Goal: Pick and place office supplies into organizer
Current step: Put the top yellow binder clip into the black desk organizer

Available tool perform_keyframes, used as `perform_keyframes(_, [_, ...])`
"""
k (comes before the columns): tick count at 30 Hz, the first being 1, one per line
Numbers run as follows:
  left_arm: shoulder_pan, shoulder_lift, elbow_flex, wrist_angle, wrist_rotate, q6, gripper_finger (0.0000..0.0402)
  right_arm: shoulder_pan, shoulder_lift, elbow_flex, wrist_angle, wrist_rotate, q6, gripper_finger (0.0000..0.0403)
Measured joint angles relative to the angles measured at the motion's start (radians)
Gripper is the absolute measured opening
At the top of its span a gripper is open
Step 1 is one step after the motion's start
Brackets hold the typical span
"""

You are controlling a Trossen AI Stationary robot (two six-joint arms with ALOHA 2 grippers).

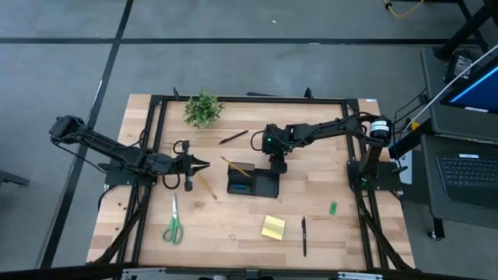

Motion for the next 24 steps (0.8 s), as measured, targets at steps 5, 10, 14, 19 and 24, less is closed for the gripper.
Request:
perform_keyframes(5, [0.0, 0.0, 0.0, 0.0, 0.0, -0.002, 0.002, -0.001, 0.0, 0.0, -0.003, 0.001, 0.0, 0.0107])
perform_keyframes(10, [0.0, 0.0, 0.0, 0.0, 0.0, -0.002, 0.0022, -0.002, 0.0, 0.0, -0.006, 0.032, 0.0, 0.009])
perform_keyframes(14, [0.0, 0.0, 0.0, 0.0, 0.0, -0.002, 0.0024, -0.009, -0.001, 0.001, -0.02, 0.042, -0.02, 0.0091])
perform_keyframes(19, [0.0, 0.0, 0.0, 0.0, 0.0, -0.008, 0.0021, -0.027, -0.002, 0.002, -0.073, 0.047, -0.026, 0.0091])
perform_keyframes(24, [0.0, 0.0, 0.0, 0.001, 0.0, -0.009, 0.0022, -0.035, -0.002, 0.001, -0.08, 0.05, -0.026, 0.0091])
